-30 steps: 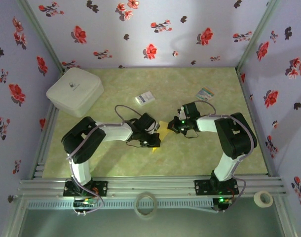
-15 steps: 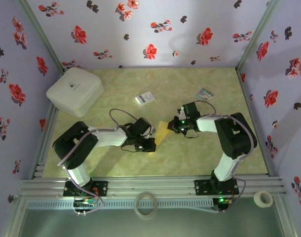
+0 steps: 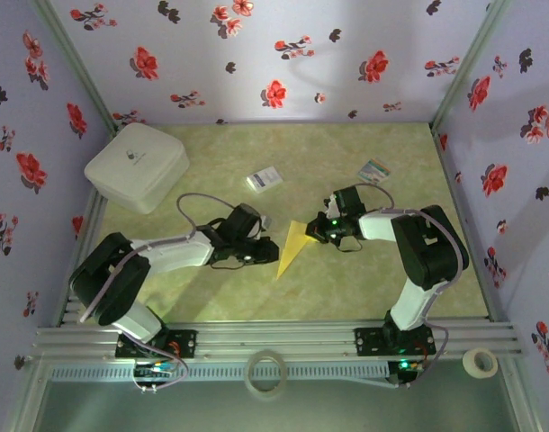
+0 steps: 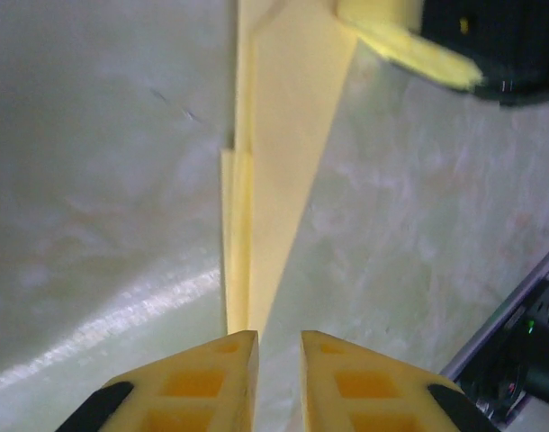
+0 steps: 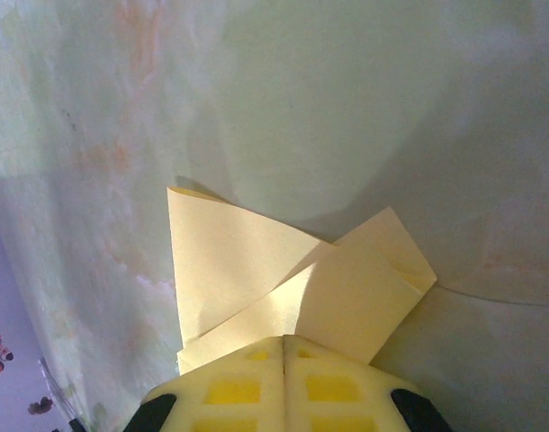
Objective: Fold a paper plane with a square sheet of paper (pick it up from the middle)
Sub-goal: Fold the wing for the fifth time at the center of the table.
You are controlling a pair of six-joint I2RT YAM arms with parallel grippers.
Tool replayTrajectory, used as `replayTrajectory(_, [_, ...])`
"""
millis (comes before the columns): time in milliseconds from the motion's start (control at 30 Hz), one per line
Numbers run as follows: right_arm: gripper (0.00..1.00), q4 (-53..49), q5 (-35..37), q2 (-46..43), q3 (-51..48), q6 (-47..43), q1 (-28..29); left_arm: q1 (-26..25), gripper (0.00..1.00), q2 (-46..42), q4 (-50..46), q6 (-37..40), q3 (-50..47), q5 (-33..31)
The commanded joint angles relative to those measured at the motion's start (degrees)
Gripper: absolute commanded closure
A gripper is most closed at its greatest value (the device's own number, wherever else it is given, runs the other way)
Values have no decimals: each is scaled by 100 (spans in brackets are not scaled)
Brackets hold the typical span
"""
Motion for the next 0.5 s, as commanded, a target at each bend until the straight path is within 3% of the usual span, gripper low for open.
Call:
replayTrajectory(0, [92, -95, -149, -258, 83, -45, -3, 166, 79, 158, 351, -205, -40, 83])
replayTrajectory(467, [82, -603, 188, -1315, -379, 18, -6, 502, 77, 833, 899, -357, 40, 530])
